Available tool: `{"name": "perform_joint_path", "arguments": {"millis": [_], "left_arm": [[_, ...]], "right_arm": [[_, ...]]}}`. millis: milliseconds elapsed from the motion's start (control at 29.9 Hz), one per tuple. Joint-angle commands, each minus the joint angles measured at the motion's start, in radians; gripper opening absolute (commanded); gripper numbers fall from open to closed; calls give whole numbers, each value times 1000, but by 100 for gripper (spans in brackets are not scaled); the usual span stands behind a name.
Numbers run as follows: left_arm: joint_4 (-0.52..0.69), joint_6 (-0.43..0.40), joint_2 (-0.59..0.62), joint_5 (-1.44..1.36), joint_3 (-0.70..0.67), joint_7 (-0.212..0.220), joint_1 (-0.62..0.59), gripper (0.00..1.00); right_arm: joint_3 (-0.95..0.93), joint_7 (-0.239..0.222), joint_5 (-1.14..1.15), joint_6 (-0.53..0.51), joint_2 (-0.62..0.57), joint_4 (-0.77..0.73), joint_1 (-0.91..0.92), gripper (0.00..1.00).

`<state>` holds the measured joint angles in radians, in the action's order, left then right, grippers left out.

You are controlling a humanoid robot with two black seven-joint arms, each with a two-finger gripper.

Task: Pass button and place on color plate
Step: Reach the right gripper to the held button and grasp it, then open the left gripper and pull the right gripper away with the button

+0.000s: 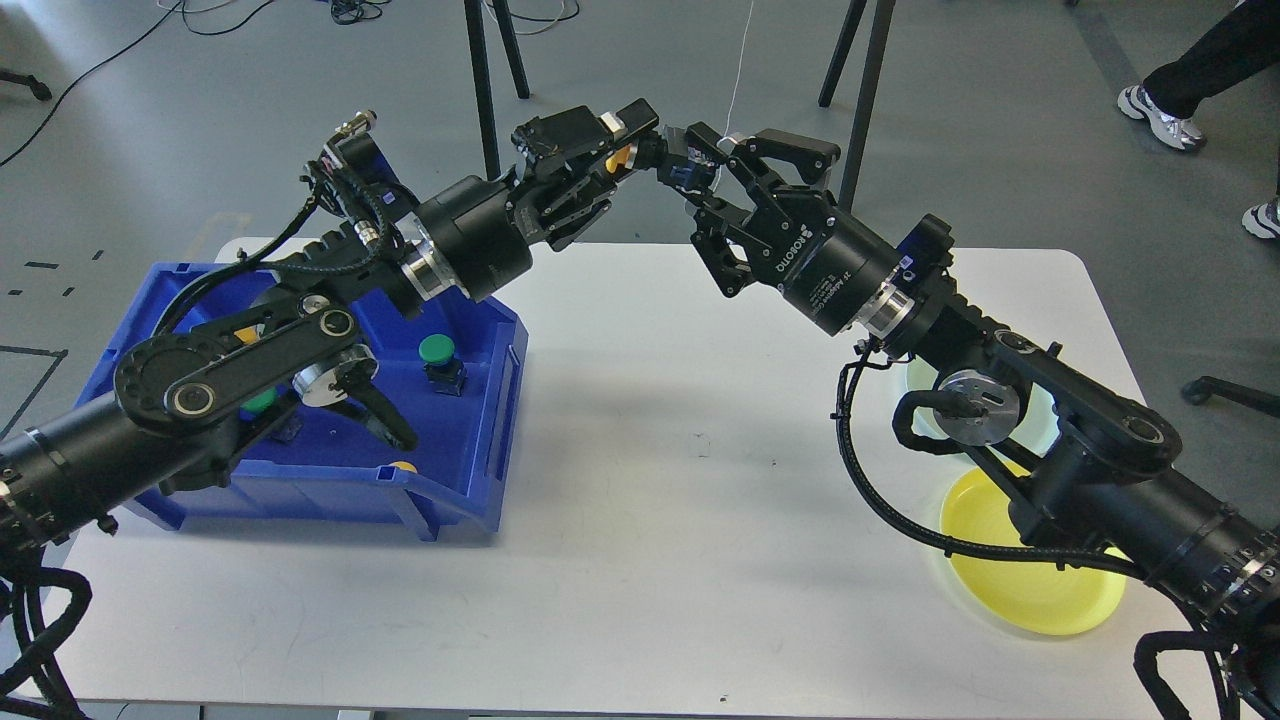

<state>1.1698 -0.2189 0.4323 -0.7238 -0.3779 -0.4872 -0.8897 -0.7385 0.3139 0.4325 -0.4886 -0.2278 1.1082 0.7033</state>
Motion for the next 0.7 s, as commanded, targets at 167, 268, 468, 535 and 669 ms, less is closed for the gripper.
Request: {"name": "perform_joint_path", "arguments": {"millis": [167,268,468,535,669], "left_arm": [[1,-2,0,3,-1,-2,-2,81],[1,-2,2,3,-1,-2,-1,82],[1,-2,0,3,-1,-2,-1,82],[1,-3,2,3,-1,-2,-3,82],[1,-3,2,3,-1,-2,-3,82]], "right_arm": [[-54,-1,8,0,-70,2,-70,1],[-207,-6,0,51,-91,-2,-161,1],[-377,-80,-20,391,-120,-11,-341,1],[-375,-99,-24,449,-145,-7,-383,1],[-377,-101,-24,487,-211,31,-484,1]]}}
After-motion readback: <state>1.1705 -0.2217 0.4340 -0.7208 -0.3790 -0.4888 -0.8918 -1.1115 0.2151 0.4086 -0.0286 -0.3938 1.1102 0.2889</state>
